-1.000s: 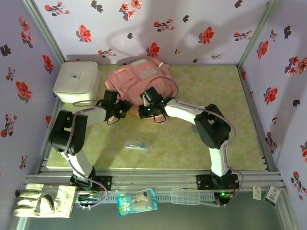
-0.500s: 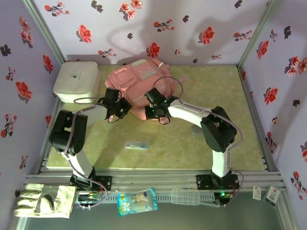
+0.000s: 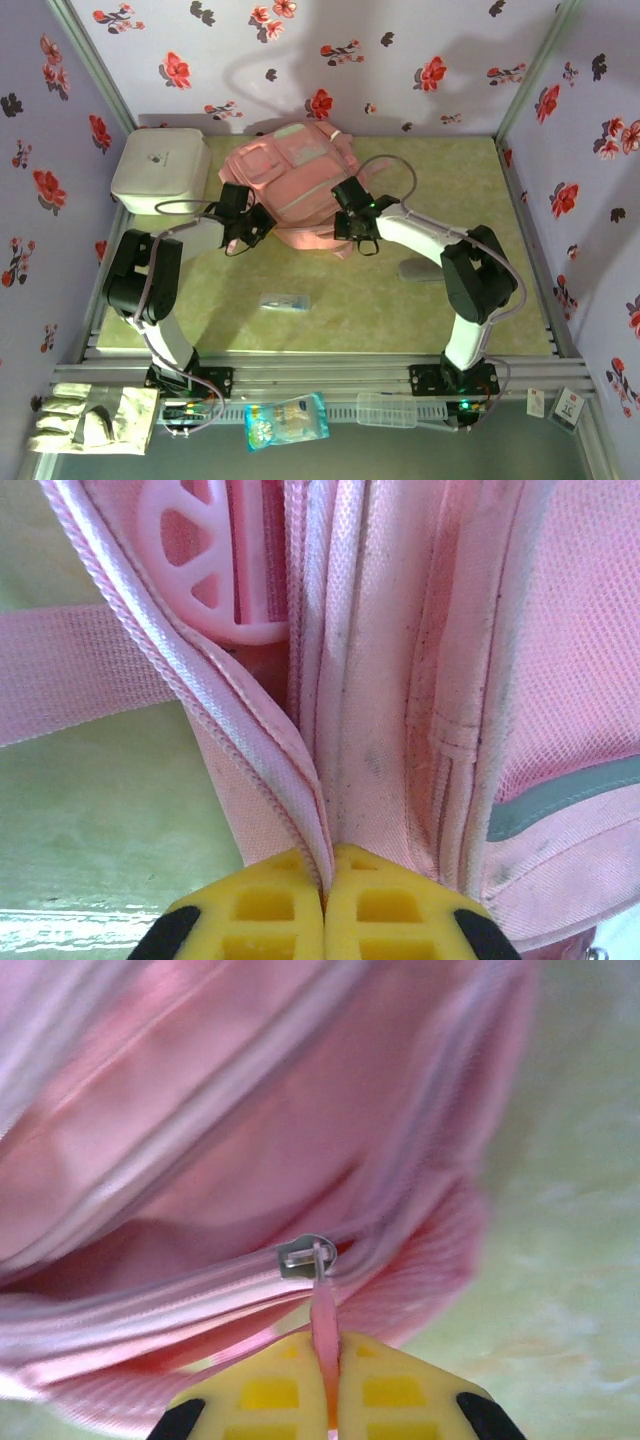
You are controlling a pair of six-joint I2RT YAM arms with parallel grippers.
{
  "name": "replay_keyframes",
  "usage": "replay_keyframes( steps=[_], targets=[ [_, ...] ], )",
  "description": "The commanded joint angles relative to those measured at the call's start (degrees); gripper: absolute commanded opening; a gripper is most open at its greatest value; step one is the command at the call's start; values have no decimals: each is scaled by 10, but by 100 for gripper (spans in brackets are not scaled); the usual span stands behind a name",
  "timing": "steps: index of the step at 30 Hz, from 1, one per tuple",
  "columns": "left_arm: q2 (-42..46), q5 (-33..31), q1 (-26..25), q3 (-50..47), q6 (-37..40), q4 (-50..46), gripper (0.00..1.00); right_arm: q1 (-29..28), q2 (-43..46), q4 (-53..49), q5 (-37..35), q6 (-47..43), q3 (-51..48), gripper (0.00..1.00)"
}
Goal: Pack books, pencil case, and school supplies into a backpack
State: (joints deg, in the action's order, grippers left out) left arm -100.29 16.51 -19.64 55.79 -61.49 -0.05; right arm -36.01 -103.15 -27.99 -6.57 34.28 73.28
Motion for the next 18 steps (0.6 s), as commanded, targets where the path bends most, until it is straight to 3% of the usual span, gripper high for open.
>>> replay_keyframes(
  steps=[1, 5, 10, 18],
  targets=[
    [7, -17, -8, 20, 30, -27, 0, 28, 18, -23, -80, 8, -3, 3],
    [-8, -16, -19, 29, 37, -30, 0, 35, 26, -18, -82, -15, -8, 0],
    [-33, -19, -18, 83, 86, -74, 0, 24, 44, 26, -2, -44, -44, 0],
    [-91, -82, -10, 217, 202, -198, 4, -57, 46, 75, 89, -72, -51, 0]
  ],
)
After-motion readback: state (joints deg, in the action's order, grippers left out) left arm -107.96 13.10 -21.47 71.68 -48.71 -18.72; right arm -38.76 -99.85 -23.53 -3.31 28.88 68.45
